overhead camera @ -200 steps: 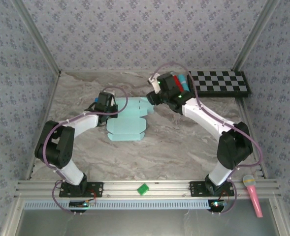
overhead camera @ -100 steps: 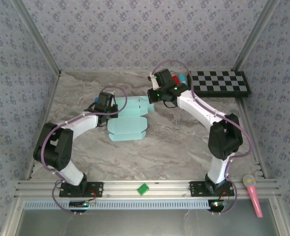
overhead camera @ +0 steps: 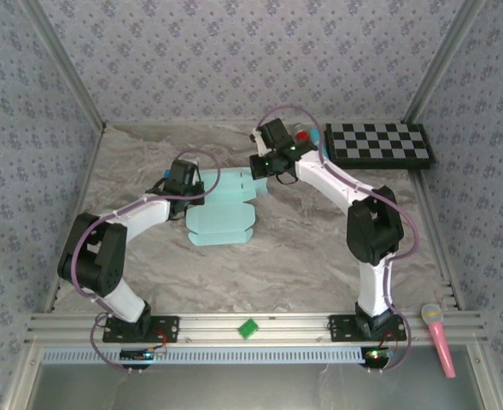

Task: Fold the paper box

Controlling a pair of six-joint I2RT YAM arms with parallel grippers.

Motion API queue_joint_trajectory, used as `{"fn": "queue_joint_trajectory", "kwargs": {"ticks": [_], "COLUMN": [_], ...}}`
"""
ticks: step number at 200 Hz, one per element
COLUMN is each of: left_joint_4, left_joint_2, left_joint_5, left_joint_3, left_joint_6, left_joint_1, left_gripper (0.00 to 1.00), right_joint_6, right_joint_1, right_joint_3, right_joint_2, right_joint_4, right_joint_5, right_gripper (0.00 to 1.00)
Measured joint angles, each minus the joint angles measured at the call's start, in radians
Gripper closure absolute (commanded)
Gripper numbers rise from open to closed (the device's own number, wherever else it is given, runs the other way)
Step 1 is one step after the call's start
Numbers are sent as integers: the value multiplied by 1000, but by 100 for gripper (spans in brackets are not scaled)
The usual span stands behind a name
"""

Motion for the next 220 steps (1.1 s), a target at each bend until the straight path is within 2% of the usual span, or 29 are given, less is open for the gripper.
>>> {"fn": "queue_joint_trajectory", "kwargs": {"ticks": [81,220], "left_joint_4": [-9,6], "left_joint_2": [0,-2], "left_joint_5": [13,59], "left_joint_3": [0,0], "left_joint_6": [-60,-121], "left_joint_1": [0,-2], "left_gripper": [100,100], "right_joint_6": [28,159], "right_joint_1": [9,3], "right_joint_3": [12,-3], "right_joint_2": [45,60], "right_joint_4": [-11,126], "right_joint_5": [-50,-154], "right_gripper": [100,100]}}
